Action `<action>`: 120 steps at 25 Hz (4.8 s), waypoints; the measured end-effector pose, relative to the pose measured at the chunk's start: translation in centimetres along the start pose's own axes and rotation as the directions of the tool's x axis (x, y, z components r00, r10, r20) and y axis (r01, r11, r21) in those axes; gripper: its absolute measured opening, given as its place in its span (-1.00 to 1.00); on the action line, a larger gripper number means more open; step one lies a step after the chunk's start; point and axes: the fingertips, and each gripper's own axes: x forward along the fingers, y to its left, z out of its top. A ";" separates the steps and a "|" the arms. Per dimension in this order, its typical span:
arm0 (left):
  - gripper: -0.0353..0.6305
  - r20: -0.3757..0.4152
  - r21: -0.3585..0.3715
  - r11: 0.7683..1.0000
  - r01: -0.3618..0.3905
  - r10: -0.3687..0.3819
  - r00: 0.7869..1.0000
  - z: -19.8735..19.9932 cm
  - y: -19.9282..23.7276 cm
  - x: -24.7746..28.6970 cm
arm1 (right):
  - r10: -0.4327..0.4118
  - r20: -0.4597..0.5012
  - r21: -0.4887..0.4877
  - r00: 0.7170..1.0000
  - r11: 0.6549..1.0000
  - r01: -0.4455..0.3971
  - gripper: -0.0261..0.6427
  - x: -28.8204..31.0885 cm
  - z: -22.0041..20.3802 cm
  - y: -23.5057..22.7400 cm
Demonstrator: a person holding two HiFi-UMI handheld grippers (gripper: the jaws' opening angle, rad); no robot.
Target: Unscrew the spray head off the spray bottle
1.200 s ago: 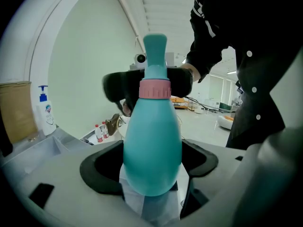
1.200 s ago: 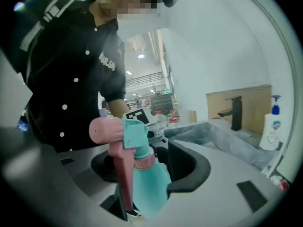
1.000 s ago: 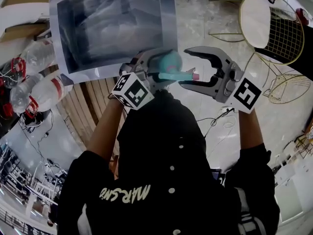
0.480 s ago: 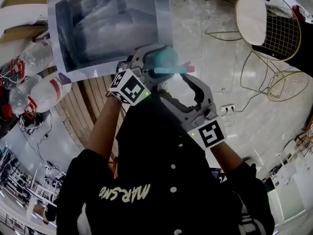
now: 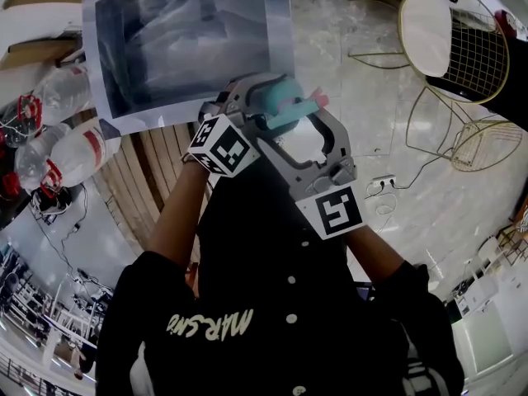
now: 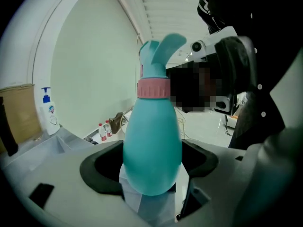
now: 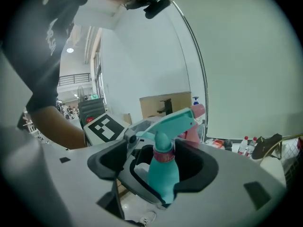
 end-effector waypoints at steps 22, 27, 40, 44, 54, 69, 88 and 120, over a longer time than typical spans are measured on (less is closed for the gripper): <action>0.27 -0.003 -0.003 1.000 0.018 -0.018 1.000 -0.3 0.2 -0.2 | 0.474 -0.028 -0.349 0.880 0.821 -0.452 -0.45 1.3 -0.6 0.3; 0.27 0.008 0.001 1.000 0.024 -0.024 1.000 0.1 -0.1 0.1 | 0.733 -0.123 -0.299 0.669 0.616 -0.729 -0.45 0.1 -0.7 0.4; 0.27 -0.008 -0.003 1.000 0.004 -0.004 1.000 -0.1 -0.1 -0.1 | 0.150 -0.127 -0.255 0.980 0.950 -0.179 -0.02 -1.2 -0.9 -1.9; 0.27 -0.014 -0.008 1.000 -0.007 0.007 1.000 -0.2 0.0 -0.2 | -0.023 -0.100 -0.251 0.995 0.968 -0.003 -0.28 0.6 0.0 -1.5; 0.27 -0.008 0.021 0.999 0.031 -0.031 0.999 -0.3 -0.5 -0.3 | 0.626 -0.135 -0.387 0.768 0.680 -0.622 -0.45 -0.4 0.0 0.9; 0.27 0.001 -0.002 1.000 0.021 -0.021 1.000 -0.2 -0.3 -0.3 | 0.109 0.142 -0.082 0.984 0.992 -0.098 -0.13 -3.7 3.8 -3.3; 0.27 -0.011 -0.012 1.000 -0.013 0.013 1.000 -0.3 -0.4 -0.5 | -0.028 -0.029 -0.062 0.999 0.998 0.026 0.09 -0.5 0.4 1.3; 0.27 -0.003 0.007 0.999 0.038 -0.038 0.999 -0.2 -0.5 -0.1 | 0.719 -0.258 -0.274 0.646 0.586 -0.762 -0.50 0.4 -0.4 1.9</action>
